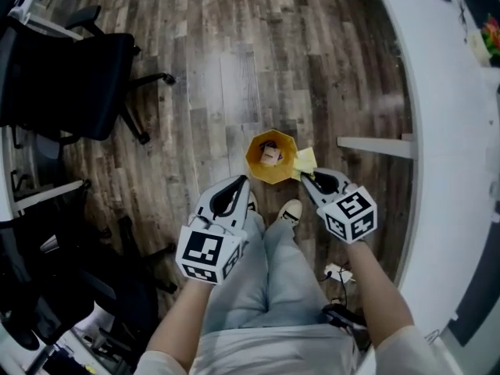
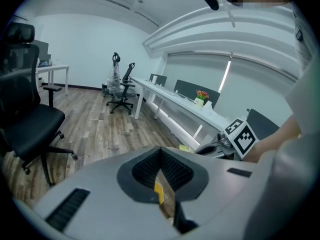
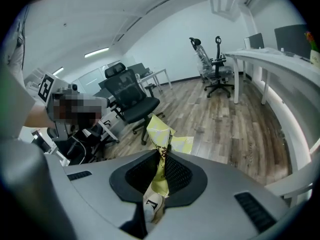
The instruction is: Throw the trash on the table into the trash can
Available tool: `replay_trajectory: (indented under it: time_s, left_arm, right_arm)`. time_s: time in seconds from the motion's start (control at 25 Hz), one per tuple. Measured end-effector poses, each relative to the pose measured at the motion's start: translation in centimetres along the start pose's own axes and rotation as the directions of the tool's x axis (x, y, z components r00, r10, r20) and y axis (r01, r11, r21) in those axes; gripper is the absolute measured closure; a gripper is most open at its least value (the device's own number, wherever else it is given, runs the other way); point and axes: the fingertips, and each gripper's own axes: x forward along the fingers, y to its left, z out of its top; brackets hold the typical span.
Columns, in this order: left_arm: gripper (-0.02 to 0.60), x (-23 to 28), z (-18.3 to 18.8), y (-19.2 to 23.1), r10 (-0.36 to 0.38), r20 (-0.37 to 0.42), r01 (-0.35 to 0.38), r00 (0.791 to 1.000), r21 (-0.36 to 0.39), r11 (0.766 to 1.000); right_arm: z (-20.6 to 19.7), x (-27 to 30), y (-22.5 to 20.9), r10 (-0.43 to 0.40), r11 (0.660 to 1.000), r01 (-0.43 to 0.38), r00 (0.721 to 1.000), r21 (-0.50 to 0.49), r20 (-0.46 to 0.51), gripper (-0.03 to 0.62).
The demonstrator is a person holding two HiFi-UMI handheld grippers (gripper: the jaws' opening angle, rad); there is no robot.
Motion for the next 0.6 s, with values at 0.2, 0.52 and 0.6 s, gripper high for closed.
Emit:
replay_trajectory:
  time_s: [0.2, 0.52, 0.6]
  left_arm:
    - [0.581, 3.3, -4.5, 1.2, -0.010, -0.043, 0.010, 0.999, -0.018, 1.000]
    - [0.581, 7.7, -9.4, 3.1, -0.028, -0.051, 0.027, 0.998, -0.018, 0.999]
    - [0.581, 8.7, -10.8, 3.8, -0.031, -0.062, 0.030, 0.998, -0.022, 0.999]
  right_arm:
    - [-3.7, 3.8, -1.7, 0.002, 1.000, -0.002, 1.000, 0.009, -0.023, 0.536]
    - [-8.7, 10.4, -3.4, 0.040, 0.999, -0.040, 0.998, 0.006, -0.052, 0.536]
    - [-10.4, 12.1, -3.7, 0.050, 0.999, -0.049, 0.997, 0.005, -0.063, 0.536]
